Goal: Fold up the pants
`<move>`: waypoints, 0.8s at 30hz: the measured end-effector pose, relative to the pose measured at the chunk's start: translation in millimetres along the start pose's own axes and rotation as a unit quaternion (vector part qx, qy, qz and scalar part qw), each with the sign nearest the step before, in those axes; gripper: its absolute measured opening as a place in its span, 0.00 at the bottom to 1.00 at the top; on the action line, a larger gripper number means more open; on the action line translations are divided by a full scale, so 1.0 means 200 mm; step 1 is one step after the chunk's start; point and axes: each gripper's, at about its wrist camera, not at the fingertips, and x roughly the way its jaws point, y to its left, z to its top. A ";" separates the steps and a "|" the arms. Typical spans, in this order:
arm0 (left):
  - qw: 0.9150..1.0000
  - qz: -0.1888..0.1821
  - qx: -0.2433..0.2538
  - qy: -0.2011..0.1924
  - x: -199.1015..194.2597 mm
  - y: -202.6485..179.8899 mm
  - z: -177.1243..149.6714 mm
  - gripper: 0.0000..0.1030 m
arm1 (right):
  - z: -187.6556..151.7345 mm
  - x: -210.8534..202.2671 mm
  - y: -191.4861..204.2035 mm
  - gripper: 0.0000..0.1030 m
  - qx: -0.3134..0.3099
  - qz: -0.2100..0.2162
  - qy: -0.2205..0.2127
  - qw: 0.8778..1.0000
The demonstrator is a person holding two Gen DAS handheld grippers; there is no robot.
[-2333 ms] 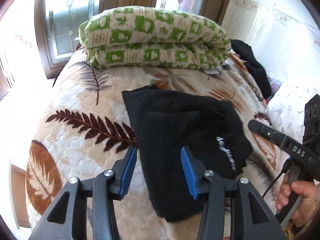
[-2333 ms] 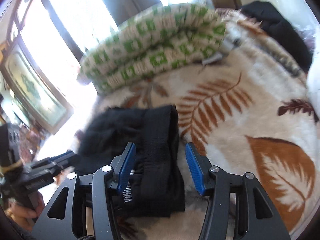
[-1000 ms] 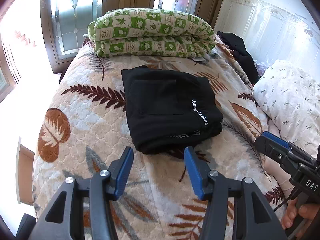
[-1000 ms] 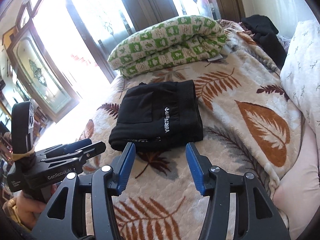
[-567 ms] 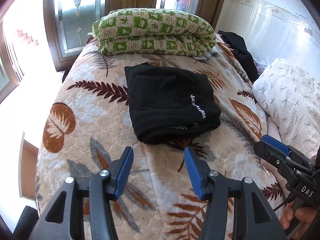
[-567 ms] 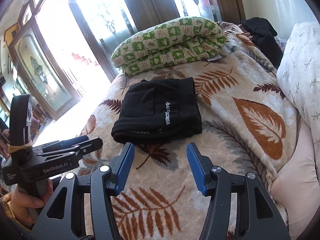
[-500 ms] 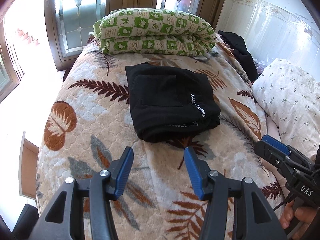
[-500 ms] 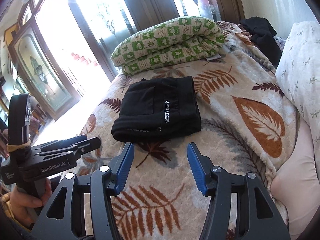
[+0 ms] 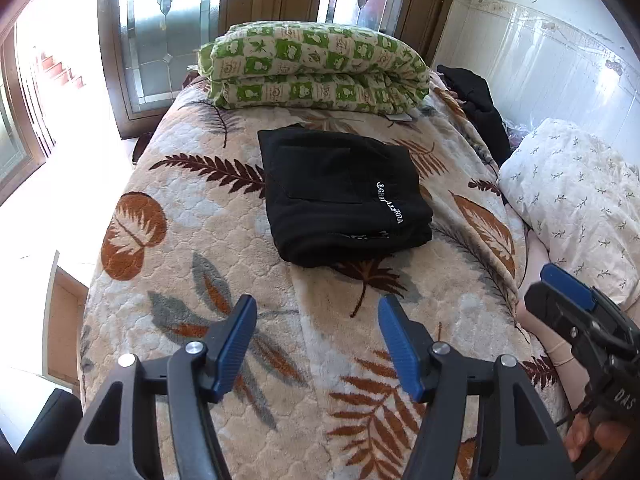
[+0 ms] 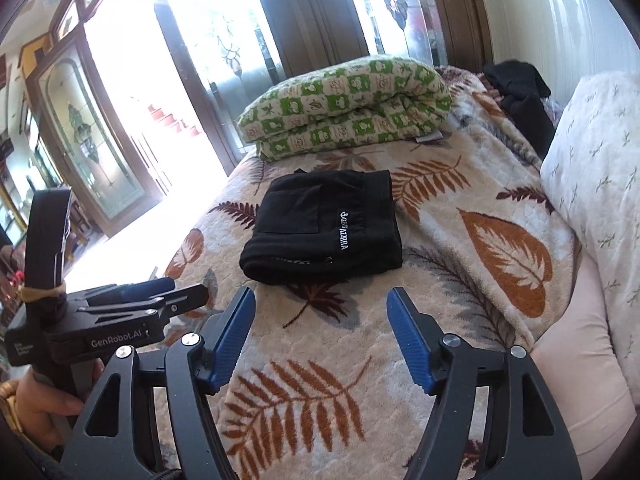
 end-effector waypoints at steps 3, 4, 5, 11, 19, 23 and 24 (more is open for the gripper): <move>1.000 0.002 -0.002 0.000 -0.02 0.00 -0.01 0.66 | -0.02 -0.03 0.02 0.67 -0.009 -0.002 -0.002 1.000; 1.000 0.003 -0.002 -0.001 -0.02 0.00 -0.01 0.66 | -0.03 -0.03 0.02 0.67 -0.012 -0.004 -0.004 1.000; 1.000 0.005 -0.001 -0.001 -0.03 0.00 -0.01 0.67 | -0.04 -0.04 0.03 0.67 -0.016 -0.006 -0.005 1.000; 1.000 0.014 -0.002 -0.019 -0.07 0.01 -0.03 0.76 | -0.03 -0.08 0.04 0.70 -0.022 -0.008 -0.017 1.000; 0.999 0.024 0.010 -0.026 -0.09 -0.01 -0.03 0.97 | -0.02 -0.13 0.06 0.75 -0.034 -0.011 -0.033 0.999; 0.999 0.040 0.013 -0.034 -0.11 -0.02 -0.04 1.00 | -0.02 -0.17 0.06 0.78 -0.035 -0.016 -0.046 0.998; 0.998 0.046 0.014 -0.035 -0.12 -0.02 -0.05 1.00 | -0.02 -0.18 0.06 0.79 -0.034 -0.016 -0.048 0.998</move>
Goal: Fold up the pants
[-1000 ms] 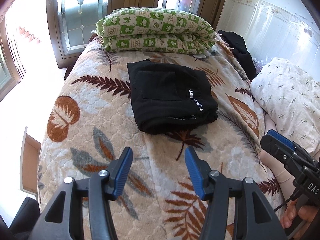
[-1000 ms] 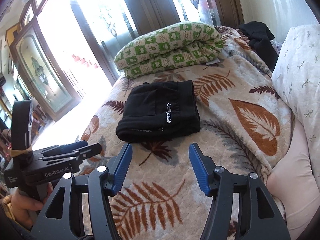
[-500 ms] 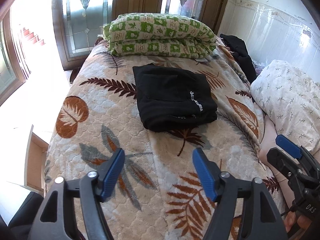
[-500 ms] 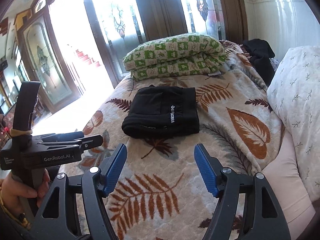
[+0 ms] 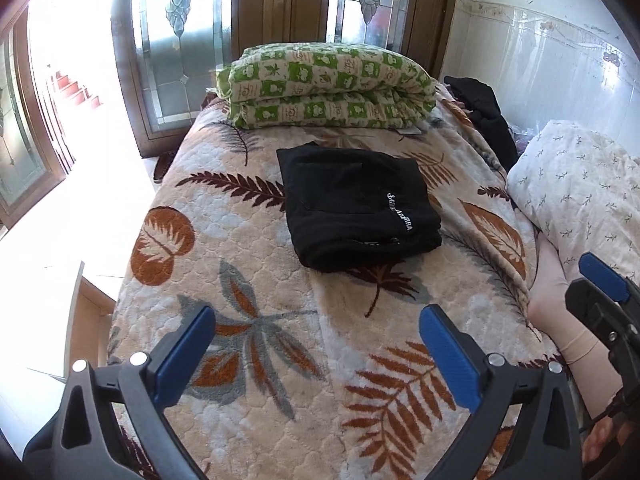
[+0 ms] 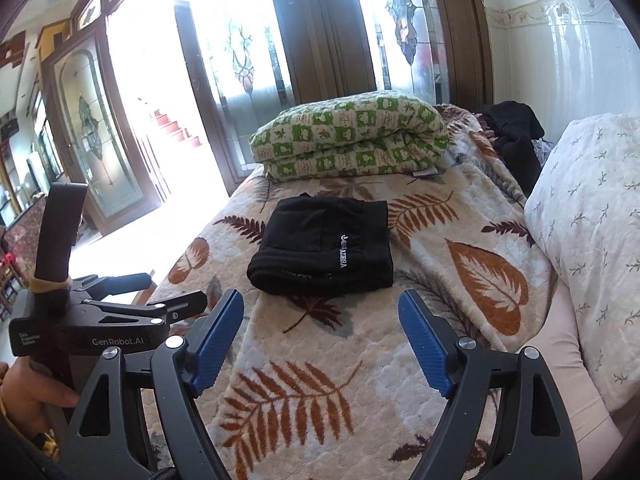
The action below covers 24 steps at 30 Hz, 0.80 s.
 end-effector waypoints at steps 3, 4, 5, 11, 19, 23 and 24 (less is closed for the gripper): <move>1.000 0.012 0.004 -0.003 -0.01 0.00 0.00 1.00 | 0.00 -0.01 -0.01 0.80 0.001 -0.003 0.000 1.000; 1.000 0.013 0.005 -0.004 -0.01 0.00 0.00 1.00 | 0.00 -0.01 -0.01 0.80 0.002 -0.004 0.001 1.000; 1.000 0.014 0.005 -0.006 -0.02 0.00 0.00 1.00 | 0.00 -0.01 -0.01 0.80 0.002 -0.004 0.001 1.000; 1.000 0.010 0.008 -0.011 -0.05 -0.01 -0.01 1.00 | -0.01 -0.04 0.01 0.82 -0.001 -0.011 0.004 1.000; 1.000 -0.010 0.002 -0.012 -0.06 -0.03 -0.05 1.00 | -0.03 -0.14 0.05 0.92 -0.016 -0.022 -0.001 1.000; 1.000 -0.017 -0.003 -0.013 -0.09 -0.05 -0.05 1.00 | -0.04 -0.17 0.05 0.93 -0.015 -0.029 0.003 0.999; 1.000 -0.017 -0.002 -0.015 -0.10 -0.05 -0.05 1.00 | -0.05 -0.17 0.04 0.93 -0.013 -0.031 0.005 0.999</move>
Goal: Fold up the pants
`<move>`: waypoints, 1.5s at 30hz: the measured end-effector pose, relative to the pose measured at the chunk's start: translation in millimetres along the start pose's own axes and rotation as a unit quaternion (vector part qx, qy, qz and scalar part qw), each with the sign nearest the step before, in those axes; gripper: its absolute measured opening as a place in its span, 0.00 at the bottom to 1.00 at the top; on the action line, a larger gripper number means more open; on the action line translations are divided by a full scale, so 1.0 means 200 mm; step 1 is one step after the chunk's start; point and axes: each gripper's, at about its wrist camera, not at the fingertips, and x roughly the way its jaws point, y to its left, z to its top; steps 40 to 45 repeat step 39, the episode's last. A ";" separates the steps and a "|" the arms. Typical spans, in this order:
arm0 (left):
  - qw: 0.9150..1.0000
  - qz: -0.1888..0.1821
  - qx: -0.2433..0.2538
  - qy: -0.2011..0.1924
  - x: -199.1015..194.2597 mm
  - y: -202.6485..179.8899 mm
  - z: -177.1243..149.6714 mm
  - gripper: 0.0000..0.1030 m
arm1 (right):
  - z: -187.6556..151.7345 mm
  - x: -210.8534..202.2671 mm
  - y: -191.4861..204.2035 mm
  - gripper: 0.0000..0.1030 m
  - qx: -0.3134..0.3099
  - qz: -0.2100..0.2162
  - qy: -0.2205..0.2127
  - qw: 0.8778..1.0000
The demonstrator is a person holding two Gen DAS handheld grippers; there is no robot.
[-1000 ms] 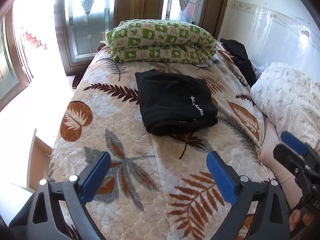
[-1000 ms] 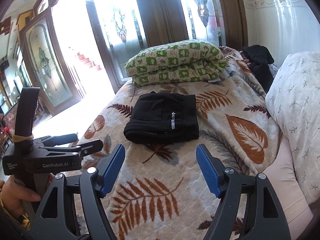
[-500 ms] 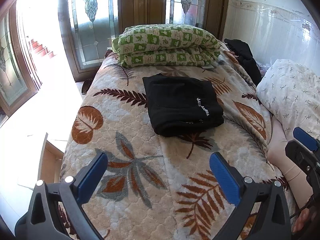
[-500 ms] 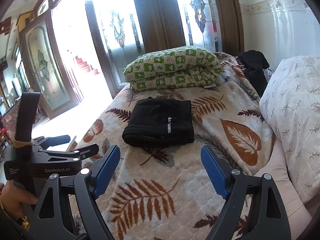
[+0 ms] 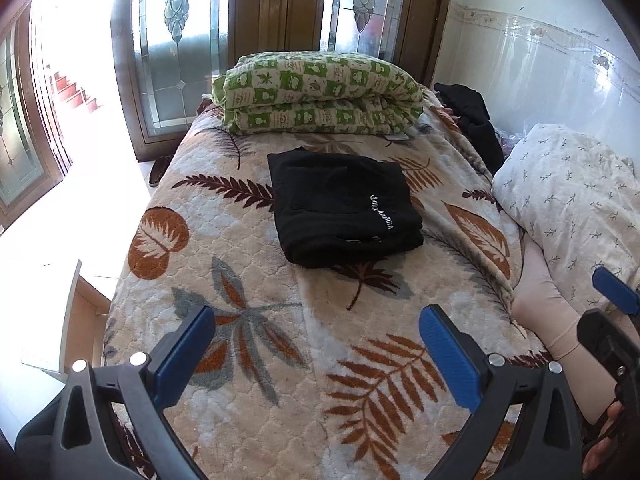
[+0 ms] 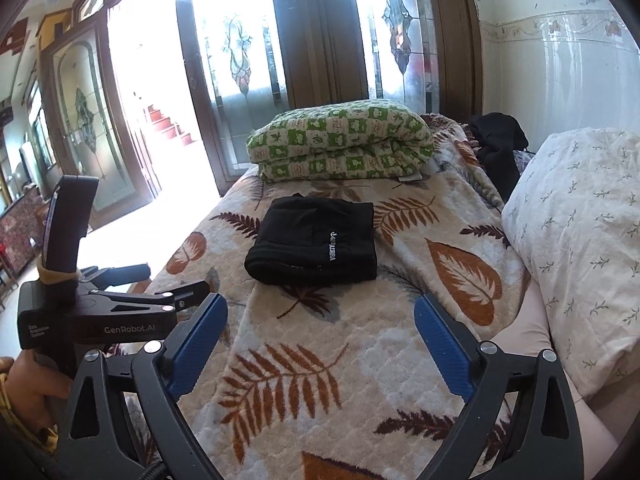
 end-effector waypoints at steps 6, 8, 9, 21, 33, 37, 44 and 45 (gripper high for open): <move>0.999 0.018 0.022 -0.017 -0.08 -0.05 0.01 1.00 | -0.01 -0.03 -0.04 0.94 0.012 -0.007 0.011 1.000; 0.999 0.028 0.030 -0.016 -0.10 -0.07 0.01 1.00 | 0.00 -0.05 -0.04 0.94 0.013 -0.008 0.009 1.000; 0.999 0.036 0.036 -0.017 -0.10 -0.08 0.01 1.00 | 0.00 -0.05 -0.04 0.94 0.013 -0.009 0.008 1.000; 0.999 0.017 0.042 -0.016 -0.16 -0.12 0.02 1.00 | 0.04 -0.11 -0.01 0.94 0.000 -0.013 0.000 1.000; 0.999 0.016 0.036 -0.022 -0.18 -0.13 0.03 1.00 | 0.09 -0.14 0.03 0.94 -0.012 -0.012 -0.013 1.000; 0.999 0.016 0.036 -0.022 -0.18 -0.13 0.03 1.00 | 0.08 -0.12 0.04 0.94 -0.010 -0.010 -0.008 1.000; 0.999 0.015 0.036 -0.021 -0.17 -0.13 0.03 1.00 | 0.08 -0.12 0.03 0.94 -0.010 -0.009 -0.006 1.000; 0.999 0.015 0.036 -0.021 -0.17 -0.13 0.03 1.00 | 0.08 -0.12 0.03 0.94 -0.010 -0.009 -0.006 1.000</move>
